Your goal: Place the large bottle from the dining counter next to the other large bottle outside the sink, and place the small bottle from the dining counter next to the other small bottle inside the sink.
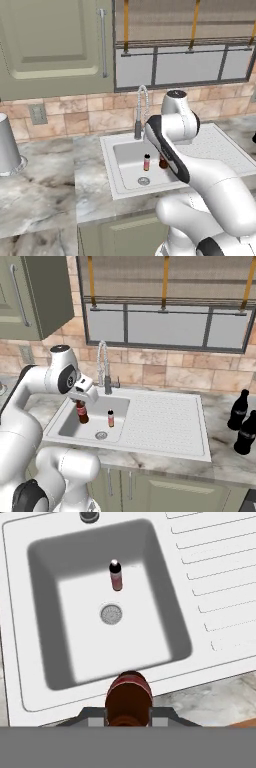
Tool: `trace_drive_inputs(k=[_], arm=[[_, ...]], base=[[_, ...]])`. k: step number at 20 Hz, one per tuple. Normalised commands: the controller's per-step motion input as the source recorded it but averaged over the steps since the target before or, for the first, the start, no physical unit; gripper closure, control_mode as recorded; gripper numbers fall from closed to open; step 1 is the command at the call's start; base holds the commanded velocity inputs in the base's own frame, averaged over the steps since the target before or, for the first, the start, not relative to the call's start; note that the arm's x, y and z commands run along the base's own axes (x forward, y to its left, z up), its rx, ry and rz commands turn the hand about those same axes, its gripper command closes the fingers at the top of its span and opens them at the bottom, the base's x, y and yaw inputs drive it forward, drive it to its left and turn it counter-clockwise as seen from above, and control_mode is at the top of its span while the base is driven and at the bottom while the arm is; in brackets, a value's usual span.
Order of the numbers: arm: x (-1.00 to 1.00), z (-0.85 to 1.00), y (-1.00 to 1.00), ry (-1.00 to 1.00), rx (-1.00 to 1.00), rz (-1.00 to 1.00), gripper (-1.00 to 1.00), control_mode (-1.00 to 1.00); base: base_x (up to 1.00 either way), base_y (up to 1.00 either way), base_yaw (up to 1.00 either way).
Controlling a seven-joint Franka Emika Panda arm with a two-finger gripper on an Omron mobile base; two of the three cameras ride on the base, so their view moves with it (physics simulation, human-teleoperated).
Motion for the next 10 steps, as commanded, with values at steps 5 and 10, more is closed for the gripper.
trace_drive_inputs(k=[5,10], arm=[[0.05,-0.08,0.10,-0.10,0.00,-0.01,1.00,-1.00],[0.00,-0.02,0.22,-0.09,0.00,0.00,1.00,-1.00]], base=[[0.00,0.00,0.00],[0.00,0.00,0.00]])
